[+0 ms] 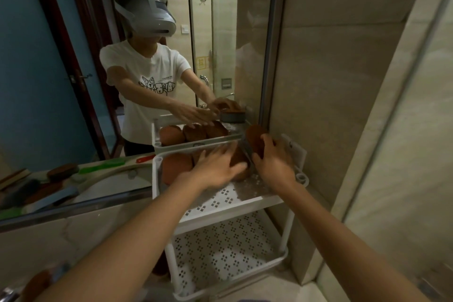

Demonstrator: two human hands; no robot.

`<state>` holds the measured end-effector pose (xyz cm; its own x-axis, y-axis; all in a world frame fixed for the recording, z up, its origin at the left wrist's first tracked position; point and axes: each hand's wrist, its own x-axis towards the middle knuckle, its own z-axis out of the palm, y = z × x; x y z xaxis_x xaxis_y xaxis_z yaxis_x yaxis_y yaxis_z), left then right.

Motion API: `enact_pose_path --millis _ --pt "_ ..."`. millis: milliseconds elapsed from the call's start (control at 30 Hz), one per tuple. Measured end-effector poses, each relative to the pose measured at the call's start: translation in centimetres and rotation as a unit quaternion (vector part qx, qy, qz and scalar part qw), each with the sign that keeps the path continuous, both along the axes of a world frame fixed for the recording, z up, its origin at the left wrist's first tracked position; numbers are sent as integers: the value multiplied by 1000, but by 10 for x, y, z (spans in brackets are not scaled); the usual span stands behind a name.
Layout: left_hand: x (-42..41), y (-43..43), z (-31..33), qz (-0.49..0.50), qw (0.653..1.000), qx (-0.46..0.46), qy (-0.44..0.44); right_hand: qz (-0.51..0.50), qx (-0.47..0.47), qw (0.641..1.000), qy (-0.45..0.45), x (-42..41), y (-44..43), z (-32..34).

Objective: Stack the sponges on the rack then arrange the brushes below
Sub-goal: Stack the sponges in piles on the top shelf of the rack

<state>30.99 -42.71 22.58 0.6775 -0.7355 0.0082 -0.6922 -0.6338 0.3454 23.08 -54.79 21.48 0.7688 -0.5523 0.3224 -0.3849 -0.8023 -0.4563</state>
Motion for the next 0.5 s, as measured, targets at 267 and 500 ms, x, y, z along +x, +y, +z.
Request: enact_pose_path --millis 267,500 --pt "3 4 -23 4 988 128 -82 -2 33 995 96 19 -4 0" --pt "1 5 -27 15 988 117 -99 11 -17 991 134 26 -5 -1"
